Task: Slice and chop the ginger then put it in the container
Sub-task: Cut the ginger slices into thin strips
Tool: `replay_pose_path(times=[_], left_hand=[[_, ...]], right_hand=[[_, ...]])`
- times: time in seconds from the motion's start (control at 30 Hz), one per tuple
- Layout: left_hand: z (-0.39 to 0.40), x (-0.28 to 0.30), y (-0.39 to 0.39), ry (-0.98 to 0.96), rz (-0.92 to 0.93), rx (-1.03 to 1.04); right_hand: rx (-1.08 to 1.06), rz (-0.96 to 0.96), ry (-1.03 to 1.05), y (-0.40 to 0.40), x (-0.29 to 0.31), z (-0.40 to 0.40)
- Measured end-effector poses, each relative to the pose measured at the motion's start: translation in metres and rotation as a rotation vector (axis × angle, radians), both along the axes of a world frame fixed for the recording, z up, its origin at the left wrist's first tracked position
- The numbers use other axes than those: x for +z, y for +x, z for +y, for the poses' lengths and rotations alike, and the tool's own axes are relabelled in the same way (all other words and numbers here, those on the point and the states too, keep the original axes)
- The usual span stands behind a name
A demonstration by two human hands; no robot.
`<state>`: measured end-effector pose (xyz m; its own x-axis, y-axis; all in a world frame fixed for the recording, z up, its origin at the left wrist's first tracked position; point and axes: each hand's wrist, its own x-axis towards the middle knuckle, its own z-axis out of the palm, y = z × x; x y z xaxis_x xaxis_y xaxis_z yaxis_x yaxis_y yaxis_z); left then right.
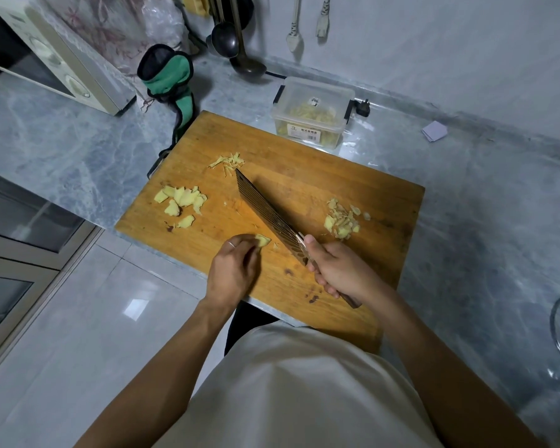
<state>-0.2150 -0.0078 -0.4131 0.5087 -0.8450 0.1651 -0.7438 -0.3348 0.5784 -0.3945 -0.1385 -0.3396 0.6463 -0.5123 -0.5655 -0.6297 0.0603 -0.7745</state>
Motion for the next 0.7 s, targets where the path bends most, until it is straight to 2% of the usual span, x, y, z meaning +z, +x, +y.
replay_pose_path(times=[0.3,0.7], left_hand=[[-0.007,-0.002,-0.009,0.004,0.050,0.152],[-0.008,-0.007,0.000,0.009,0.030,0.144]], right_hand=[[0.084,0.009,-0.084,-0.003,0.005,0.002],[0.072,0.049,0.033,0.019,0.009,0.003]])
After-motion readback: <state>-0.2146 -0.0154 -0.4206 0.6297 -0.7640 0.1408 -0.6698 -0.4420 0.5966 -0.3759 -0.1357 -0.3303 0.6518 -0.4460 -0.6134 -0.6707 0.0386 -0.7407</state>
